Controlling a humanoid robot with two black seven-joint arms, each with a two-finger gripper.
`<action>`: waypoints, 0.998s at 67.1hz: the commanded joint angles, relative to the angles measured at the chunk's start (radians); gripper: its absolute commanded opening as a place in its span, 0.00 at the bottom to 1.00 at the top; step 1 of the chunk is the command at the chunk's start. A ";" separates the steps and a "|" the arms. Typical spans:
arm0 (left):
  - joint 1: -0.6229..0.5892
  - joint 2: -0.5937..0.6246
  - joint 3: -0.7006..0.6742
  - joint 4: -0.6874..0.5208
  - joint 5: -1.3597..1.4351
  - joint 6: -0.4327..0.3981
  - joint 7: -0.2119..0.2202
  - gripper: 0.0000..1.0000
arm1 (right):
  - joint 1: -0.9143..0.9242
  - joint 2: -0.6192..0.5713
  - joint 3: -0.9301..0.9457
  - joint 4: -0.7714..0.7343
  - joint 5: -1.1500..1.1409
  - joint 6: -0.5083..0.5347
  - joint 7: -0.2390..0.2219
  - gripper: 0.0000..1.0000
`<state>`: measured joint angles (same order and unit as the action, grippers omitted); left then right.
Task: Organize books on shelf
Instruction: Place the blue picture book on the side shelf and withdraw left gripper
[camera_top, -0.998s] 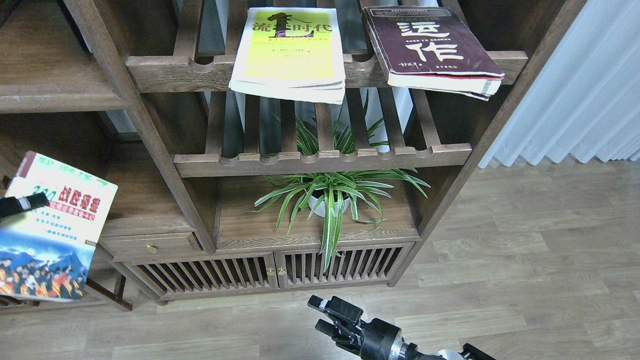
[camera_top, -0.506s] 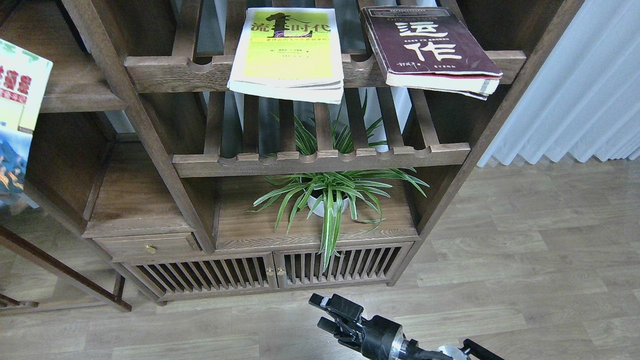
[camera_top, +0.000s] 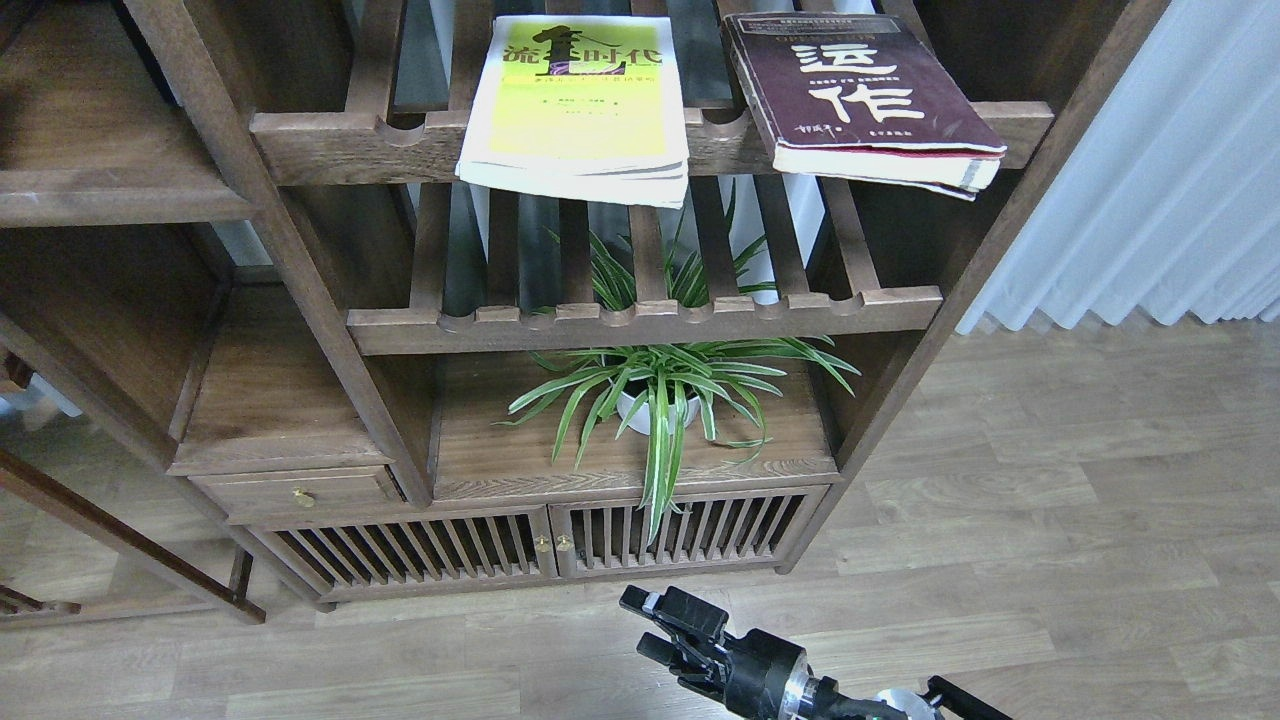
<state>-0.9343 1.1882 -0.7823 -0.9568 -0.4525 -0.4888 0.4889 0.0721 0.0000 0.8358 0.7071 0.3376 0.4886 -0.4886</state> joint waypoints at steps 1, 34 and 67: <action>-0.032 -0.033 0.011 0.056 0.001 0.000 0.000 0.01 | -0.002 0.000 0.003 0.002 0.000 0.000 0.000 1.00; -0.189 -0.194 0.028 0.256 0.005 0.000 0.000 0.01 | -0.008 0.000 0.005 0.000 0.000 0.000 0.000 1.00; -0.281 -0.338 0.040 0.429 0.006 0.000 0.000 0.02 | -0.017 0.000 0.005 0.003 0.000 0.000 0.000 1.00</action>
<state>-1.2020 0.8757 -0.7431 -0.5677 -0.4463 -0.4885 0.4886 0.0584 -0.0001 0.8403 0.7076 0.3375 0.4886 -0.4889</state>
